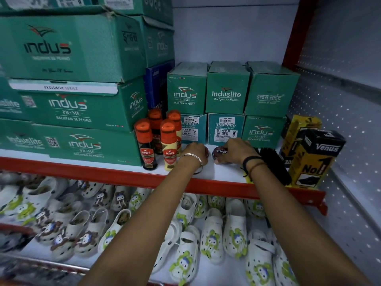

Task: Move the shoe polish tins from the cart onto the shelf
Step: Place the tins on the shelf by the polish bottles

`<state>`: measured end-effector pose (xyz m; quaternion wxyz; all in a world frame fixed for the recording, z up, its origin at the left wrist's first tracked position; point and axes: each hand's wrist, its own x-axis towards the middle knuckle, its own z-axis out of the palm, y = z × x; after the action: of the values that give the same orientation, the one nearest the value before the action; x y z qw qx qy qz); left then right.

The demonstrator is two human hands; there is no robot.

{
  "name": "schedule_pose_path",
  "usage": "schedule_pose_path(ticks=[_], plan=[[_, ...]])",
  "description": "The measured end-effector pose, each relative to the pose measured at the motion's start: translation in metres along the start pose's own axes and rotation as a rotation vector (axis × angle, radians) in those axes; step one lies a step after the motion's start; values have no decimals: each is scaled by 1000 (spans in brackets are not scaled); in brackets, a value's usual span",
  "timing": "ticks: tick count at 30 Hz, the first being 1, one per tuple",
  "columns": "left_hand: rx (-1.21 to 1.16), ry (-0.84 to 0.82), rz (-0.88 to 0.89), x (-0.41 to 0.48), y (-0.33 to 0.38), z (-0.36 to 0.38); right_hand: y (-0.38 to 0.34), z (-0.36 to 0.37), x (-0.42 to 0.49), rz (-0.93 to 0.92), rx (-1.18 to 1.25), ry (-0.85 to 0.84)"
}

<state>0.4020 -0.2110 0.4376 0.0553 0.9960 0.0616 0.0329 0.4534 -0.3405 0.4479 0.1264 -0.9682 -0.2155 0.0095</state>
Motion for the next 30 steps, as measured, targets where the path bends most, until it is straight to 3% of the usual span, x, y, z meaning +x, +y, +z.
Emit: schedule_pose_path(ticks=[8,11,16,20,24,30], plan=[[-74,58,-33,-8,3,-2,-3,-4,-12,-16,-6,-8],[-187,195,-18,-24,4,0,-8,-5,-29,-92,82,136],[-406,473,223,-82,-8,12,-26,11,-73,-290,300,463],[-449,619,240,-143,-28,25,-49,35,-105,-379,428,541],[-487,645,128,-197,-69,52,-83,72,-132,-484,513,470],[-501,508,-148,-277,-140,110,-140,161,-170,-560,513,155]])
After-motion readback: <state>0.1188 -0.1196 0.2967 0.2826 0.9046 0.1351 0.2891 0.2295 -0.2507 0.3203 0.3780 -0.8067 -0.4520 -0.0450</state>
